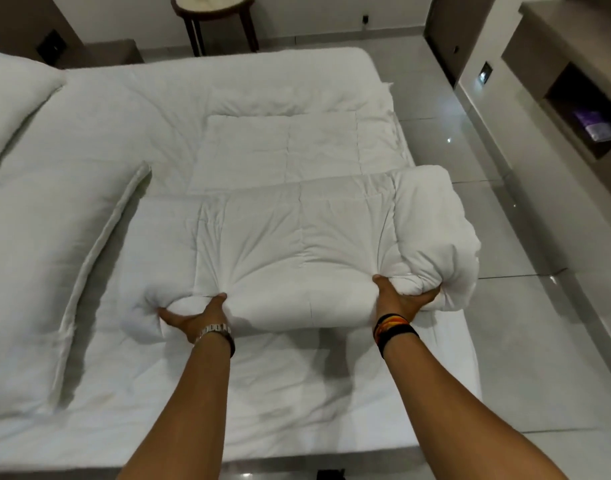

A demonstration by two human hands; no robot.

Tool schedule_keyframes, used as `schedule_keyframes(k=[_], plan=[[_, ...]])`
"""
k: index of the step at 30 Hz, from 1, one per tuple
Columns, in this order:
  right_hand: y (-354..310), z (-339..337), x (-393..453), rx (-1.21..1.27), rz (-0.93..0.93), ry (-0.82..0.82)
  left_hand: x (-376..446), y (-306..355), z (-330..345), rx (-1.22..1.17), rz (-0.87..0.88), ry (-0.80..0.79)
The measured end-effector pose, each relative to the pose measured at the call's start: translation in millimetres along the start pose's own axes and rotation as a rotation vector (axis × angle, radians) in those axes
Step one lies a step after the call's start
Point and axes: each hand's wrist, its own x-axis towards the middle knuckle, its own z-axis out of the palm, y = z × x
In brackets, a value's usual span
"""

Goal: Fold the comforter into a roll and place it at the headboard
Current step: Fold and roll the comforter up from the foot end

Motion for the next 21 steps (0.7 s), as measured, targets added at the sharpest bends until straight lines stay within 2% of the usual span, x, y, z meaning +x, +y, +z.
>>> schedule_keyframes(k=[2, 4, 8, 12, 14, 17, 19, 21], plan=[[-4, -27, -23, -0.009, -0.034, -0.012, -25, 4, -36, -0.019, -0.069, -0.168], [-2, -59, -45, -0.032, -0.042, 0.0, -46, -3, -69, 0.041, -0.073, -0.186], [-2, -140, -100, -0.093, -0.072, -0.03, -98, -18, -177, 0.207, 0.24, -0.233], [-27, -195, -133, -0.183, -0.153, -0.038, -132, -6, -241, 0.247, 0.484, -0.246], [-49, -203, -141, -0.209, -0.177, -0.033, -143, 2, -250, 0.218, 0.55, -0.231], [-84, -186, -146, -0.182, -0.202, -0.082, -148, 27, -231, 0.14, 0.528, -0.276], [-107, -159, -140, -0.021, -0.175, -0.228, -145, 53, -200, 0.117, 0.535, -0.312], [-125, -129, -125, -0.018, -0.178, -0.401, -137, 77, -162, 0.081, 0.564, -0.454]])
